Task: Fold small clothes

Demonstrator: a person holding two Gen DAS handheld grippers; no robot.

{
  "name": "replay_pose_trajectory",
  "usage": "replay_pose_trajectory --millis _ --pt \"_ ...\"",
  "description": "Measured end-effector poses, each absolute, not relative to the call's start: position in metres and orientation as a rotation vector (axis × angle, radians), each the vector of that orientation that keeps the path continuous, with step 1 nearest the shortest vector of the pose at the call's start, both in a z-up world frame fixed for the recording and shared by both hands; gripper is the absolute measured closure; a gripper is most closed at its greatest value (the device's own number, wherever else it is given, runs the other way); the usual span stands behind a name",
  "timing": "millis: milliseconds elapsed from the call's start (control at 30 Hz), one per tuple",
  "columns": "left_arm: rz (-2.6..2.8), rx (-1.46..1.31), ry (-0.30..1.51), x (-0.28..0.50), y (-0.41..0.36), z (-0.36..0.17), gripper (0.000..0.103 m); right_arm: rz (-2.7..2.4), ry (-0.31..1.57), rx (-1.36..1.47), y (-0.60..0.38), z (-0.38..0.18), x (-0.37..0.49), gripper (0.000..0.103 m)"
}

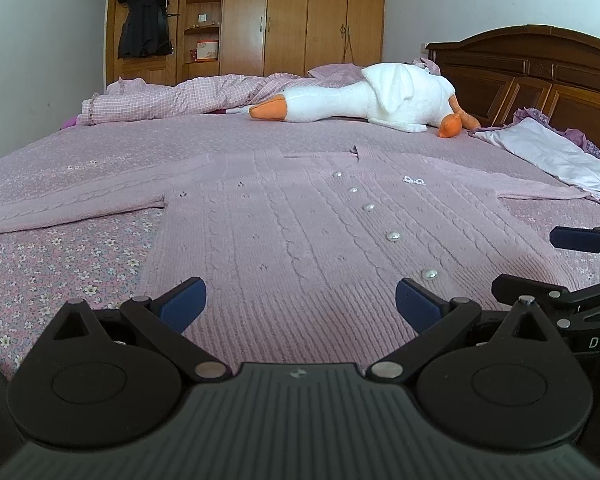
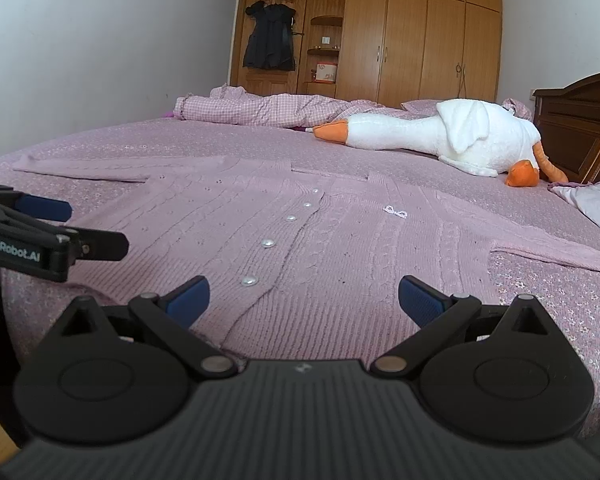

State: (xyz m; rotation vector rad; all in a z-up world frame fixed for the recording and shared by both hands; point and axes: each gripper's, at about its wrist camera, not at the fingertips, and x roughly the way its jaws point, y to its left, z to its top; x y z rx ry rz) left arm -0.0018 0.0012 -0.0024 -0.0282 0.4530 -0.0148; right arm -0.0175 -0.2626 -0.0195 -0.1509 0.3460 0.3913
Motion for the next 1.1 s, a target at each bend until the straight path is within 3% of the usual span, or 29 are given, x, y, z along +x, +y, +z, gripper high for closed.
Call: replay_pose_trajectory --millis 1100 --pt "-0.019 -0.029 0.458 -0.0032 0.0007 -0.0017 0.000 0.391 0.356 -0.168 -0.2613 -0.0202 -0.0172 0.000"
